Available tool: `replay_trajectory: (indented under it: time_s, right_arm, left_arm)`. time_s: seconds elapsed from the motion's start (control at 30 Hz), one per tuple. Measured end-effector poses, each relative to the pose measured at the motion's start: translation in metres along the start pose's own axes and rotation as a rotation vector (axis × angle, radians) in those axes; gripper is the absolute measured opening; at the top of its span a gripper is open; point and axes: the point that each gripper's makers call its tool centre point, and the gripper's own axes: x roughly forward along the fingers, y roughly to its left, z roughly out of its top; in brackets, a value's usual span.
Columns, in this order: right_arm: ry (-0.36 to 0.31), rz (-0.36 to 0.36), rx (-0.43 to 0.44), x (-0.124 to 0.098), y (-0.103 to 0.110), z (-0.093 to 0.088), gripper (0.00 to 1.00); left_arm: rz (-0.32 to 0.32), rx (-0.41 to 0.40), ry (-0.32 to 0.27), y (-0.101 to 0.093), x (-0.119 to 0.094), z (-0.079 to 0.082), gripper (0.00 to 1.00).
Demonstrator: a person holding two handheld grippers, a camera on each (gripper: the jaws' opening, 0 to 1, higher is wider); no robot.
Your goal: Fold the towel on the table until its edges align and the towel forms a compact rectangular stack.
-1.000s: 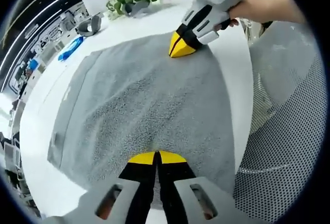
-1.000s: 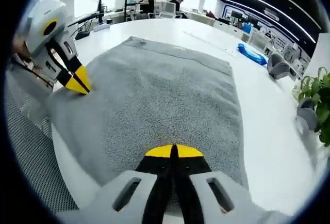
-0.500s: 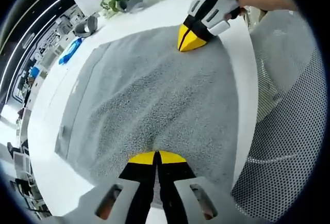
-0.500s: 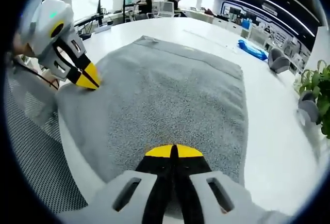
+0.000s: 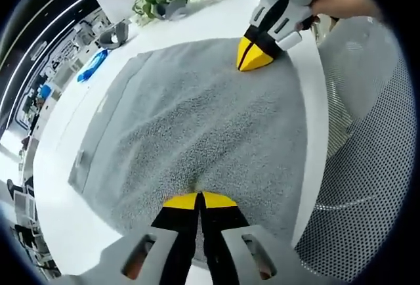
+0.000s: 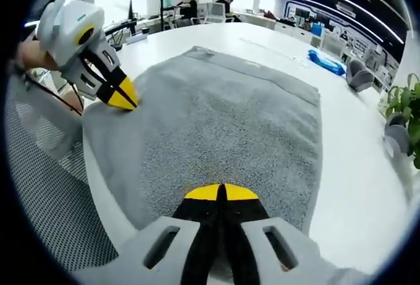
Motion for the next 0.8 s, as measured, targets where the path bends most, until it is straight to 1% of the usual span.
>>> replay_trajectory:
  time_s: [0.07,0.13,0.17,0.3,0.37,0.47,0.67,0.7,0.73,0.77,0.8]
  right_arm:
    - [0.022,-0.017,-0.013,0.000,0.001,0.000,0.00]
    - [0.031,-0.028,-0.036,0.000,0.002,0.000,0.00]
    - [0.030,-0.026,-0.035,0.000,0.002,0.000,0.00]
    - [0.014,0.006,0.024,-0.001,0.004,-0.001,0.00]
    - [0.013,0.009,0.028,-0.002,0.005,-0.002,0.00]
    - [0.017,0.007,0.007,-0.002,0.009,-0.001,0.00]
    - [0.016,0.022,0.021,-0.002,0.011,-0.001,0.00]
    - [0.010,0.027,0.018,-0.002,0.012,-0.001,0.00]
    - [0.006,0.030,0.017,-0.002,0.012,-0.001,0.00]
    - [0.004,0.031,0.021,-0.002,0.012,-0.001,0.00]
    - [0.002,0.033,0.029,-0.003,0.012,-0.001,0.00]
  left_arm:
    - [0.006,0.001,-0.001,0.000,0.000,0.000,0.01]
    - [0.010,0.003,-0.003,0.002,0.001,0.000,0.01]
    - [0.014,0.006,-0.005,0.002,0.001,0.000,0.01]
    - [0.034,0.003,-0.003,0.008,0.001,-0.001,0.01]
    - [0.040,0.000,-0.003,0.010,0.001,-0.002,0.01]
    - [0.045,0.002,-0.005,0.011,0.001,-0.002,0.01]
    - [0.046,-0.043,-0.017,0.015,0.000,-0.004,0.01]
    - [0.041,-0.027,-0.015,0.015,0.001,-0.003,0.01]
    - [0.051,-0.008,-0.036,0.018,0.002,0.000,0.01]
    - [0.077,-0.050,-0.061,0.022,0.002,0.003,0.02]
    - [0.077,-0.149,-0.072,0.024,0.000,0.007,0.03]
